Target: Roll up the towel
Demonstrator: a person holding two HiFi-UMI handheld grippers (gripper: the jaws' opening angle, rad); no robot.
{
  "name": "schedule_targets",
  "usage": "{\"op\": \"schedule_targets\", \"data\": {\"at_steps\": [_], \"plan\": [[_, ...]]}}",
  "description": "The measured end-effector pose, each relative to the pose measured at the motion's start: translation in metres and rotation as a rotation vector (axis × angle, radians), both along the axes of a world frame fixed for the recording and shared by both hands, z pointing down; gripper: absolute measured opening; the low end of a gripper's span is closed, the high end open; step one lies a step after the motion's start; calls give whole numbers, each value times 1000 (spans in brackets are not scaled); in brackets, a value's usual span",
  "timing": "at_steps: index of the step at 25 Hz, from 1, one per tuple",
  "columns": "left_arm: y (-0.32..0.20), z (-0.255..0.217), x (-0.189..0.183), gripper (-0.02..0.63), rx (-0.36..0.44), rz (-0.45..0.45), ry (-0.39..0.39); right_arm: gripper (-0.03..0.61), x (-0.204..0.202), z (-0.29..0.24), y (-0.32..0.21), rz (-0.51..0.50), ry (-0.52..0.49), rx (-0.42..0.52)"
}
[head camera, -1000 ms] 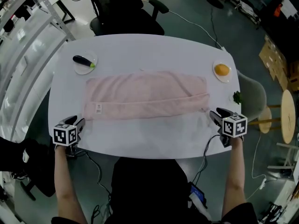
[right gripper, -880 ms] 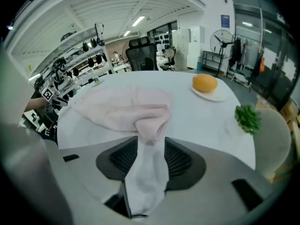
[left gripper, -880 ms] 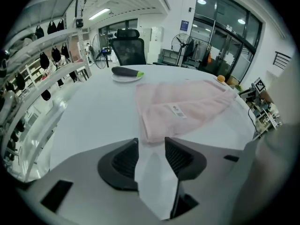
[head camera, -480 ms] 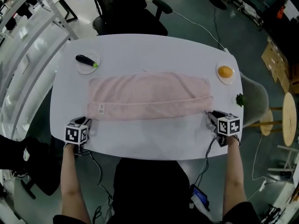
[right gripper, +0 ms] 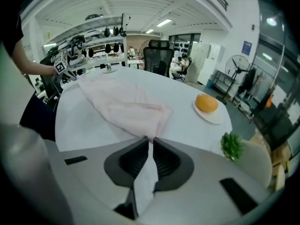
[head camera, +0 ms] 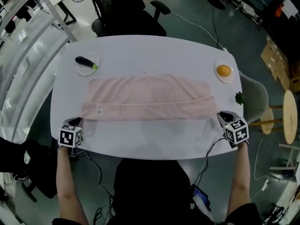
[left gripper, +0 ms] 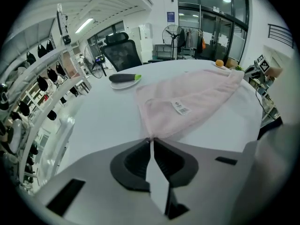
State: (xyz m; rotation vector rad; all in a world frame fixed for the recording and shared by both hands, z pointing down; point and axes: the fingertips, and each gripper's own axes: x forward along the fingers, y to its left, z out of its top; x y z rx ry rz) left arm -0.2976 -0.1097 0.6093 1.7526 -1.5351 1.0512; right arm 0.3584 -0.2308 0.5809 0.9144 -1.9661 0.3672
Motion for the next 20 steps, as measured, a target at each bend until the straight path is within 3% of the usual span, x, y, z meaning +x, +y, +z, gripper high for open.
{"op": "schedule_targets", "data": {"at_steps": [4,6,10,11,13,15,16,17,20], "plan": [[20,-6,-32,12,2,-85,-50,38,20,2,23,-17,29,-23],[30,-6,-40,12,-1,-116,-24,40,28,12,40,-38,60,-54],[41,7,-28,14,-12,-92,-3,23,57,48,64,-7,209,-112],[40,9,-23,14,-8,-82,-8,41,63,53,68,16,223,-122],[33,7,-13,15,25,-50,-16,161,64,53,72,35,219,-109],[21,1,-1,42,75,44,-63,226,52,42,70,-15,243,-38],[15,-2,6,102,91,124,-106,240,44,37,68,-68,272,8],[11,-2,14,149,92,220,-159,242,36,33,65,-133,309,52],[4,3,34,194,48,520,-346,242,14,32,58,-324,439,137]]}}
